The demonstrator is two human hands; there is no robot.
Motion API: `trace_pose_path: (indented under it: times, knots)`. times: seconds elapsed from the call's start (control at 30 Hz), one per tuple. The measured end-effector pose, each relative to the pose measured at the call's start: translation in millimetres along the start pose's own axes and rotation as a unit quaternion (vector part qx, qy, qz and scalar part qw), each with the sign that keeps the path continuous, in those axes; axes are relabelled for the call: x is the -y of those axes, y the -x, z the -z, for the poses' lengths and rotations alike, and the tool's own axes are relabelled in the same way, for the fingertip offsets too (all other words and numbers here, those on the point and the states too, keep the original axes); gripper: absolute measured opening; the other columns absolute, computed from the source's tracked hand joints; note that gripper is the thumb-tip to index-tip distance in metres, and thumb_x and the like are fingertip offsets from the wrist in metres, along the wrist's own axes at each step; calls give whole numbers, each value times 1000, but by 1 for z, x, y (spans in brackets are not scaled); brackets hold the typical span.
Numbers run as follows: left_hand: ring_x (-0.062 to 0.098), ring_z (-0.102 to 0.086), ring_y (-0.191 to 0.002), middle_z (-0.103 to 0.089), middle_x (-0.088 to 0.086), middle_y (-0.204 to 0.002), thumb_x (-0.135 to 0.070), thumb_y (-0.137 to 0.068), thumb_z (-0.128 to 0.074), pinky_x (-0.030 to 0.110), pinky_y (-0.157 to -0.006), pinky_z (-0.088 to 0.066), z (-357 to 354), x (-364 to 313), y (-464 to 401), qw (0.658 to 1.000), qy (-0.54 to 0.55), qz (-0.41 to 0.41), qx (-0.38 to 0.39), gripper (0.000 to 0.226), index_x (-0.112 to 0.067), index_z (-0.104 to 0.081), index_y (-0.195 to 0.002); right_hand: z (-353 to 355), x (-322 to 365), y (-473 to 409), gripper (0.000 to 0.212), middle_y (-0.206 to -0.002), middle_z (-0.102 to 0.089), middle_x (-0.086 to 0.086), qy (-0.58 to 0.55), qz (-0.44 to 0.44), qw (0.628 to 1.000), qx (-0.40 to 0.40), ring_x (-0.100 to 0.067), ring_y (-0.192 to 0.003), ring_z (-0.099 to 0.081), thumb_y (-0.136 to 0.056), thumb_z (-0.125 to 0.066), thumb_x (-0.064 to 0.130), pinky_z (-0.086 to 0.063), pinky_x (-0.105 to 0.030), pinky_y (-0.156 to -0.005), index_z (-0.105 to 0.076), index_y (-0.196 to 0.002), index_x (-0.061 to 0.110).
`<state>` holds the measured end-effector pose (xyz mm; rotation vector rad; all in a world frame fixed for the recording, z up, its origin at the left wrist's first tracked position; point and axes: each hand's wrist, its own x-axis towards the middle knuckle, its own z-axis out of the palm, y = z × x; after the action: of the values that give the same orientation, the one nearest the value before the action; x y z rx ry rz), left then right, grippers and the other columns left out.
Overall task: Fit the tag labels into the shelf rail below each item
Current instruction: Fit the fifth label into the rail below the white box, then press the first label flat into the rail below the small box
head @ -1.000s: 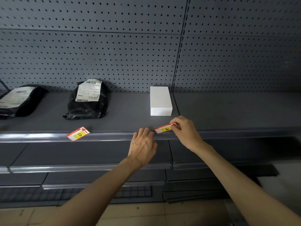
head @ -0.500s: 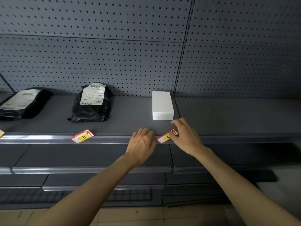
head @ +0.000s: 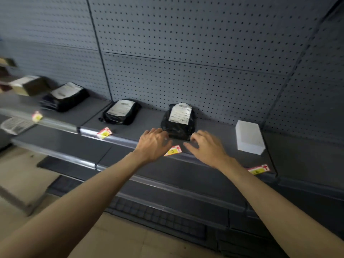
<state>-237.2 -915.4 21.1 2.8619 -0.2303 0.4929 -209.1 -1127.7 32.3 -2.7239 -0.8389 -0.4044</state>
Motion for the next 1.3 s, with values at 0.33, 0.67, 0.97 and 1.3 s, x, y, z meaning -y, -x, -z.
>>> trace_pose_path:
  times: [0.33, 0.67, 0.97, 1.3]
  knots:
    - [27, -59, -103, -66, 6, -103, -46, -90, -50, 39, -79, -49, 135, 218, 113, 992, -53, 114, -13, 33, -16, -64, -95, -53, 233, -98, 45, -95, -60, -3, -42, 94, 994, 22, -24, -89, -55, -92, -40, 58, -44, -36, -70, -57, -95, 16]
    - [26, -59, -98, -65, 7, -103, -50, -91, -45, 42, -81, -52, 222, 393, 191, 973, -90, 212, -31, 37, -17, -62, -93, -102, 428, -193, 44, -95, -59, -4, -58, 179, 982, 27, -24, -89, -55, -92, -41, 57, -49, -39, -74, -56, -93, 15]
    - [20, -58, -89, -65, 1, -91, -52, -88, -39, 35, -73, -49, 238, 574, 187, 961, -137, 236, -51, 40, -20, -63, -89, -195, 553, -318, 43, -101, -62, -7, -74, 192, 978, 18, -26, -97, -56, -92, -45, 53, -48, -40, -80, -61, -98, 13]
    - [22, -57, -92, -65, 3, -92, -45, -86, -42, 39, -77, -49, 270, 763, 162, 961, -126, 246, -19, 34, -18, -62, -91, -275, 667, -459, 40, -93, -61, -6, -79, 199, 976, 26, -26, -87, -56, -92, -43, 52, -42, -35, -68, -58, -91, 15]
